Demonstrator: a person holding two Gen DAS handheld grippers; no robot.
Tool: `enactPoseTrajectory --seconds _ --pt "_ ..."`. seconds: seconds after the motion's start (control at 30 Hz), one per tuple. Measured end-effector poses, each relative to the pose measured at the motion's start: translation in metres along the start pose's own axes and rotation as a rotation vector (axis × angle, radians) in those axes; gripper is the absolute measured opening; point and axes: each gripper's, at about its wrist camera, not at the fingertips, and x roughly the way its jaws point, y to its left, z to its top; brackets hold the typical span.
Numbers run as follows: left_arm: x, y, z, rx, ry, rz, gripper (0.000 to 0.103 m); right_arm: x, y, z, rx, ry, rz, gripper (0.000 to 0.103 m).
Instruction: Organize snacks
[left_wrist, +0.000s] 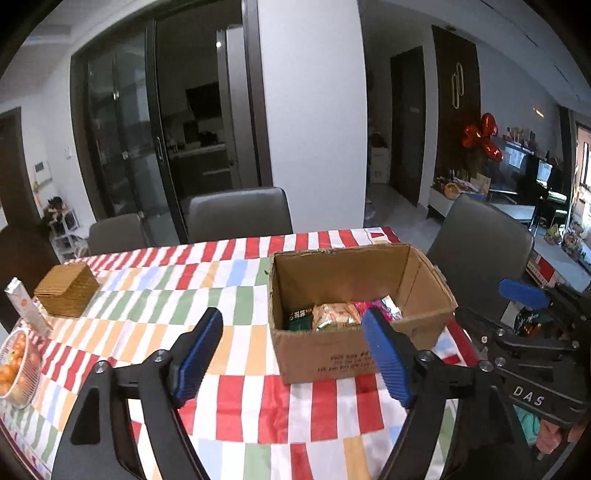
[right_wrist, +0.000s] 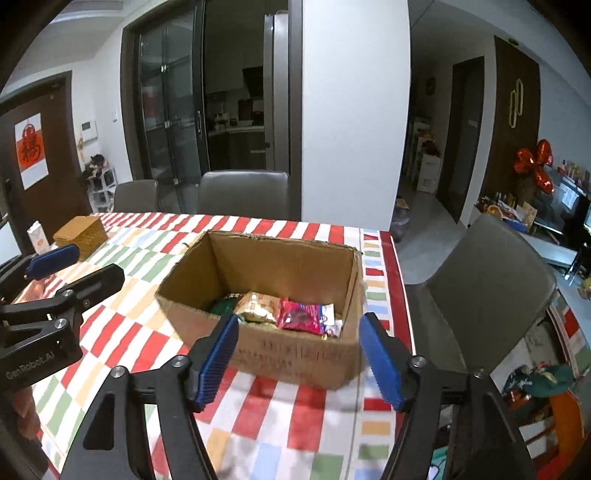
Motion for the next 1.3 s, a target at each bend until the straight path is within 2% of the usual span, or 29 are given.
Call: enactPoseTrajectory --seconds 0.13,0.2,0.33,0.5,0.57,0.83,1.3 --pt "-0.025 -0.006 -0.017 0.014 -0.037 0.021 0.092 -0.025 0.002 -0.02 0.018 -0.027 -0.004 0.078" --pt "-0.038 -0.008 -0.028 0.014 -0.047 0.021 0.092 -0.036 0.004 -0.033 0.02 -0.035 -0.001 0.078" --pt "-0.055 -0.006 -0.046 -0.011 -0.058 0.017 0.1 -0.051 0.006 -0.05 0.027 -0.049 0.001 0.083" --pt "-0.069 -0.003 -0.064 -0.039 -0.049 0.038 0.103 -0.067 0.015 -0.066 -0.005 -0.069 -0.016 0.083" --pt "-0.076 -0.002 -0.072 -0.046 -0.052 0.053 0.103 -0.073 0.017 -0.074 0.0 -0.074 -0.017 0.086" --pt "-0.098 -0.007 -0.089 -0.051 -0.073 0.043 0.103 -0.086 0.016 -0.098 0.034 -0.057 0.003 0.087" --pt "-0.096 -0.009 -0.097 -0.071 -0.06 0.014 0.103 -0.087 0.013 -0.112 0.043 -0.043 -0.016 0.087"
